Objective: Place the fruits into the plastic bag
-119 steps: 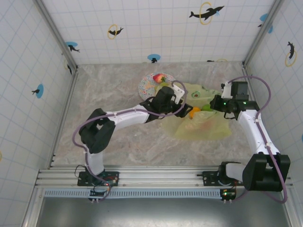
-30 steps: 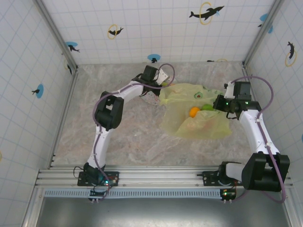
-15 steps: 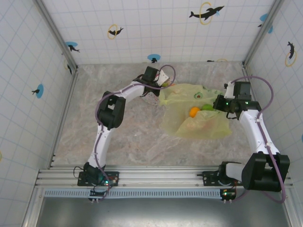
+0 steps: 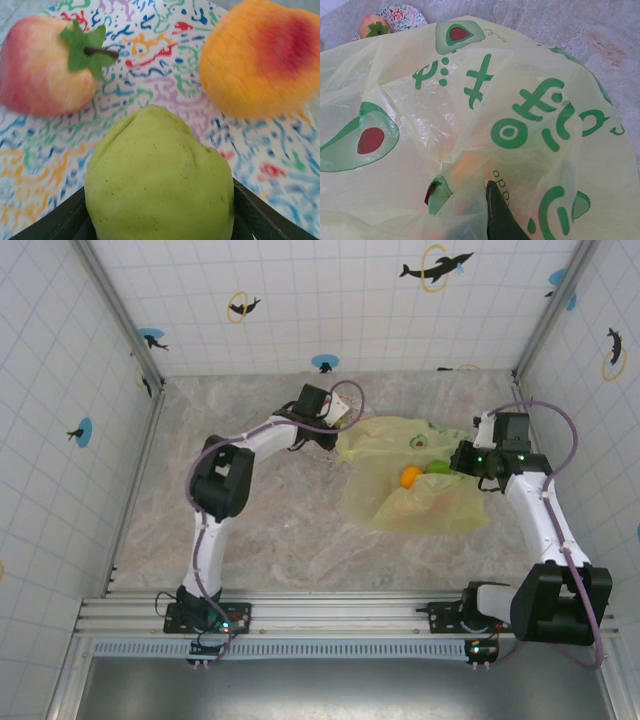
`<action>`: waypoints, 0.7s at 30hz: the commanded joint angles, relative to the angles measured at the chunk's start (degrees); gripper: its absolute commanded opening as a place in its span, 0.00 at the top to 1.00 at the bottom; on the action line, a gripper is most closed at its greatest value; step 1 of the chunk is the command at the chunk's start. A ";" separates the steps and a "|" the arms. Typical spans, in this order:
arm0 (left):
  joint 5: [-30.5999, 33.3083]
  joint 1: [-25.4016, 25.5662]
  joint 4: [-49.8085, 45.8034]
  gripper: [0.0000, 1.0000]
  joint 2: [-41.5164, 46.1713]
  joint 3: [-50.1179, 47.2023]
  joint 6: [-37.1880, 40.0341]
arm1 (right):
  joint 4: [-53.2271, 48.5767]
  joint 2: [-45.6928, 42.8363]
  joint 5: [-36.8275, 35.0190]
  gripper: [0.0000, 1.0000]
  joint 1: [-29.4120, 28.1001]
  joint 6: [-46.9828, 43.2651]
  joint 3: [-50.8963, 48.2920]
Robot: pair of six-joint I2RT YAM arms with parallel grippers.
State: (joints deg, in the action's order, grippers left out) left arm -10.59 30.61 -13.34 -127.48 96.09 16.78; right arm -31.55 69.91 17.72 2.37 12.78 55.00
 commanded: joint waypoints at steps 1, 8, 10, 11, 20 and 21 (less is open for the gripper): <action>2.12 -0.28 6.08 0.42 10.58 -7.20 -4.21 | 0.53 -0.58 0.76 1.00 0.44 -0.31 -0.68; 2.50 -1.70 15.92 0.43 29.14 -23.52 -11.51 | 1.30 -1.74 1.84 1.00 0.09 0.14 -0.95; -0.53 -1.76 18.31 0.43 34.99 -26.42 -13.06 | 1.57 -1.90 1.98 1.00 -0.16 0.36 -1.03; -2.80 -1.61 19.27 0.43 37.36 -27.52 -13.90 | 1.63 -1.94 2.06 1.00 -0.24 0.41 -1.03; -9.50 11.93 22.79 0.42 49.97 -32.11 -12.84 | 2.05 -1.81 2.06 1.00 -0.94 0.45 -0.97; -9.47 14.38 22.39 0.42 49.65 -32.07 -12.37 | 2.10 -1.78 2.06 1.00 -0.97 0.45 -1.00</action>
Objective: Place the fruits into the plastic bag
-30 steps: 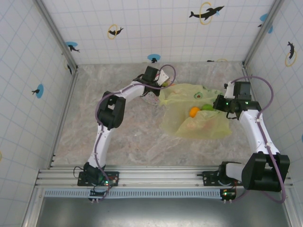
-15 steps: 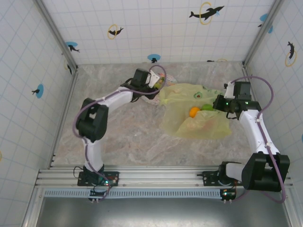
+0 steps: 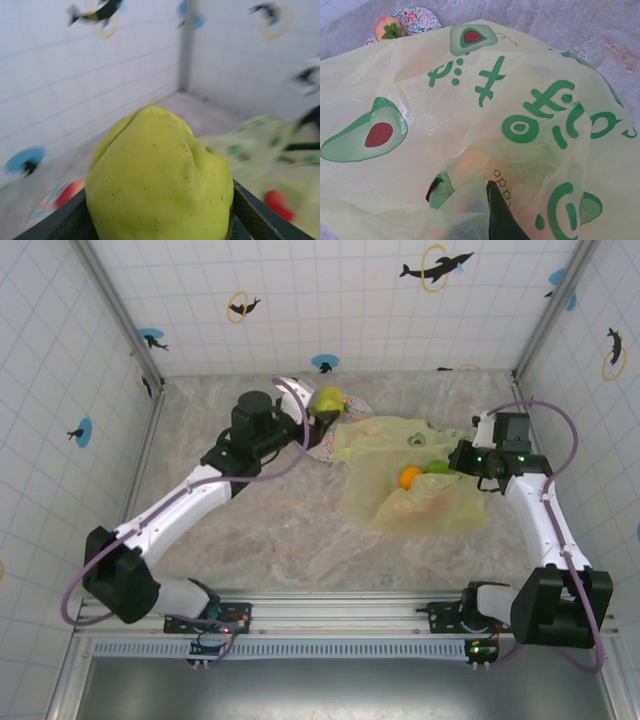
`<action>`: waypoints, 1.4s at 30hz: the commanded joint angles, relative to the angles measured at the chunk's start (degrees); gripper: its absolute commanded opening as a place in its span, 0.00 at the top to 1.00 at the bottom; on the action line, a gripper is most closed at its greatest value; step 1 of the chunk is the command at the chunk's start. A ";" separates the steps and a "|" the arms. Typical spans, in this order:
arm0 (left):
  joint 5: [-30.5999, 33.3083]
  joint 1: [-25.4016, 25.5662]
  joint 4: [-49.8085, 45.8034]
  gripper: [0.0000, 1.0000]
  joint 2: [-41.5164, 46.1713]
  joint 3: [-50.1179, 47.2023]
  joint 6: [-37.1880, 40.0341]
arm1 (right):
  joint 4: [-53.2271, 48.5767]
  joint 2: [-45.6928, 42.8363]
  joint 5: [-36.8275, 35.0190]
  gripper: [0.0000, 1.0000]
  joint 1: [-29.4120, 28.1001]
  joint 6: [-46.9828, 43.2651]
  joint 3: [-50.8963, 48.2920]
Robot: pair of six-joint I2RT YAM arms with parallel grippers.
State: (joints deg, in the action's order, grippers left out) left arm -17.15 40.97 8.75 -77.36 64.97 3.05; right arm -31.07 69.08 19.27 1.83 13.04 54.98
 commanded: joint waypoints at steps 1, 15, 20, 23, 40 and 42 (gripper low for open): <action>-3.07 6.40 -0.35 0.42 -1.12 -0.90 1.81 | 1.66 -0.96 0.51 1.00 -0.48 0.23 -0.95; 6.71 14.10 -8.59 0.43 -15.01 1.05 5.97 | 1.44 -1.09 0.33 1.00 -0.68 0.06 -1.02; 11.85 14.07 -11.26 0.44 -21.41 5.00 8.67 | 1.45 -1.25 0.24 1.00 -0.68 0.13 -1.02; 18.14 13.99 -10.13 0.43 -25.27 7.30 9.34 | 1.47 -1.25 0.50 1.00 -0.81 0.39 -1.02; 22.75 13.93 2.82 0.35 -47.63 22.86 5.51 | 2.86 -0.90 0.60 1.00 -2.53 1.28 -2.04; 21.73 13.91 3.34 0.32 -48.38 22.86 4.76 | 2.73 -1.04 0.56 1.00 -2.53 1.12 -2.15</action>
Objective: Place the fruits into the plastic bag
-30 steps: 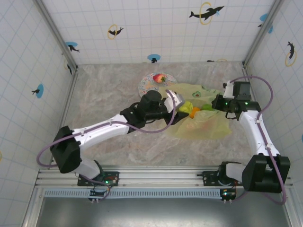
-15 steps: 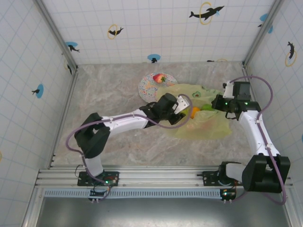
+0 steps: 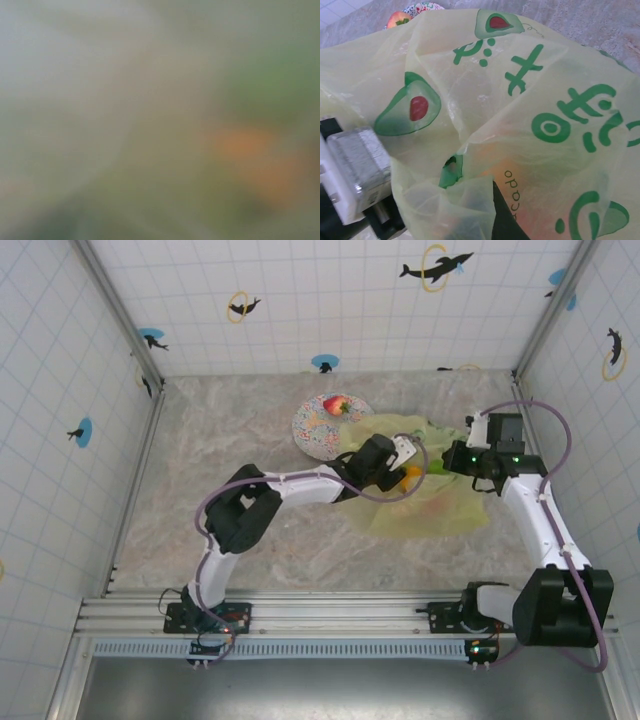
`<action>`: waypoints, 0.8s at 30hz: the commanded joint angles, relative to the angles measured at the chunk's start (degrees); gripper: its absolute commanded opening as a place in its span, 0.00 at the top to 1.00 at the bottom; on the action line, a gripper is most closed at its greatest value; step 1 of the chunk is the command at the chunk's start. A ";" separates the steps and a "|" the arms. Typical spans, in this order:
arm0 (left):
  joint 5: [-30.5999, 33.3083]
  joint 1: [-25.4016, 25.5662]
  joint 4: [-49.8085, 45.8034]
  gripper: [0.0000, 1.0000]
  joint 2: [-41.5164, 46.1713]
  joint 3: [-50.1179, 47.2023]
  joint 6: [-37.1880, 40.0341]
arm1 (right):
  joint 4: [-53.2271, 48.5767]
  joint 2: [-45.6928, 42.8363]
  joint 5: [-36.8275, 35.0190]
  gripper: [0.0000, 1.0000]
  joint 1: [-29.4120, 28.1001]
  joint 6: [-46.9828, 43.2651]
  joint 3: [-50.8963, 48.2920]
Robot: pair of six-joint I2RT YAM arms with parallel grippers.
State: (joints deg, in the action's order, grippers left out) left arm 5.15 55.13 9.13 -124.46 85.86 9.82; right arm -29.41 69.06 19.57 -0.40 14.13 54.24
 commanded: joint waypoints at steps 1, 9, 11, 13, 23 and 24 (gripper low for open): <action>-1.02 -0.28 3.15 0.31 -1.39 1.73 -2.17 | 1.03 -1.07 0.17 1.00 -0.30 -0.05 -1.56; -3.56 -0.28 3.48 0.25 0.04 0.46 -4.02 | 1.15 -1.17 -0.15 1.00 -0.13 -0.33 -2.03; -4.11 -0.23 3.41 0.25 0.95 -0.02 -4.31 | 1.20 -1.23 -0.21 1.00 -0.15 -0.34 -2.03; -4.57 -0.22 3.61 0.25 2.44 -1.06 -4.59 | 1.17 -1.24 -0.45 1.00 -0.12 -0.35 -2.12; -10.45 -0.73 6.61 0.25 14.94 -10.55 -7.28 | 1.71 -1.14 -0.41 1.00 -0.10 -0.17 -2.72; -11.43 -0.97 6.68 0.26 16.28 -11.20 -8.00 | 1.69 -1.17 -0.48 1.00 -0.09 -0.16 -2.69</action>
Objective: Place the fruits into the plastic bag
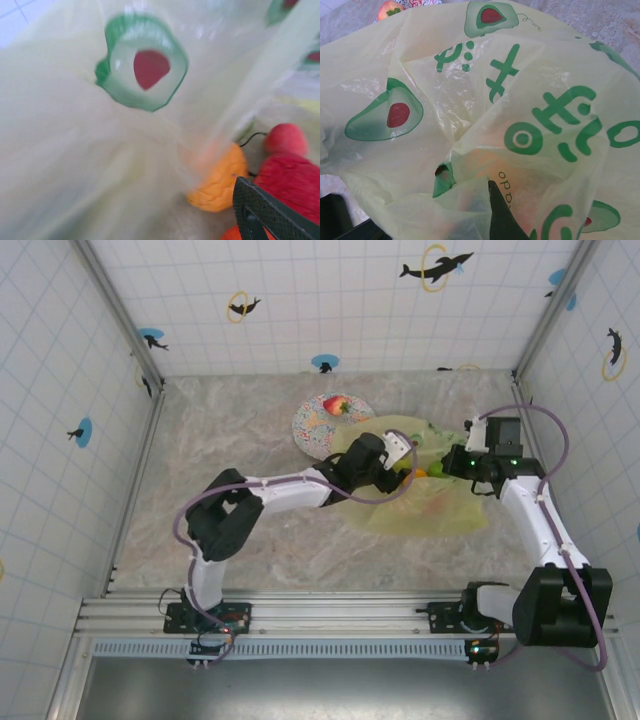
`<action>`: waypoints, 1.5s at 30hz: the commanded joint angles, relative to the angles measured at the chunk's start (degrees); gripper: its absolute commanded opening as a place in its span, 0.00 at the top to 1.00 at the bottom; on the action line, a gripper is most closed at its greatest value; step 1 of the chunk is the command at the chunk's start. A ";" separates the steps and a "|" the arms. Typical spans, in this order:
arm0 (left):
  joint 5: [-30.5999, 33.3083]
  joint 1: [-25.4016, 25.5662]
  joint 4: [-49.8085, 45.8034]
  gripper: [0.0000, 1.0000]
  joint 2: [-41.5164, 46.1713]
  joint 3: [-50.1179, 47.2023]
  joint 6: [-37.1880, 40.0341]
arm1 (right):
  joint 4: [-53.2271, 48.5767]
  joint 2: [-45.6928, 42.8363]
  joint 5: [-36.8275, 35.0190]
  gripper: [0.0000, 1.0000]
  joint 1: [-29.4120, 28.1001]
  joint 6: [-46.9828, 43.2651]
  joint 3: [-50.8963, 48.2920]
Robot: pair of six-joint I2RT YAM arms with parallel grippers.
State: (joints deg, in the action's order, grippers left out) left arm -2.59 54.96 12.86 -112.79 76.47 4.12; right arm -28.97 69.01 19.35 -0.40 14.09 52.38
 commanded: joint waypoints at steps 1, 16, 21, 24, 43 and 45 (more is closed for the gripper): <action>-4.83 -1.11 2.91 0.27 5.52 -2.31 -2.96 | 1.23 -1.08 -0.33 1.00 -0.06 -0.11 -0.77; -33.62 -6.00 6.04 0.29 18.08 -6.90 -11.33 | 0.76 -0.87 -1.81 1.00 0.27 -0.48 0.27; -37.40 -11.54 13.55 0.29 22.40 -10.87 -21.45 | 0.51 -0.99 -2.74 1.00 1.36 -0.42 0.06; -33.53 -14.89 14.37 0.28 24.10 -12.57 -23.83 | 0.81 -1.24 -3.07 1.00 2.24 -0.16 -0.26; -5.63 -26.76 -3.37 0.23 4.34 1.64 -22.93 | 2.51 -0.28 -3.45 1.00 4.40 1.29 -1.18; -5.64 -26.75 -3.09 0.22 1.38 3.17 -20.17 | 2.36 -0.16 -3.45 1.00 4.41 1.21 -1.11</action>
State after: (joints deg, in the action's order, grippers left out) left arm -9.39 28.03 11.51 -108.90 76.38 -20.36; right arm -28.05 69.01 16.16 3.77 15.05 51.53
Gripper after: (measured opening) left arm 0.778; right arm 0.055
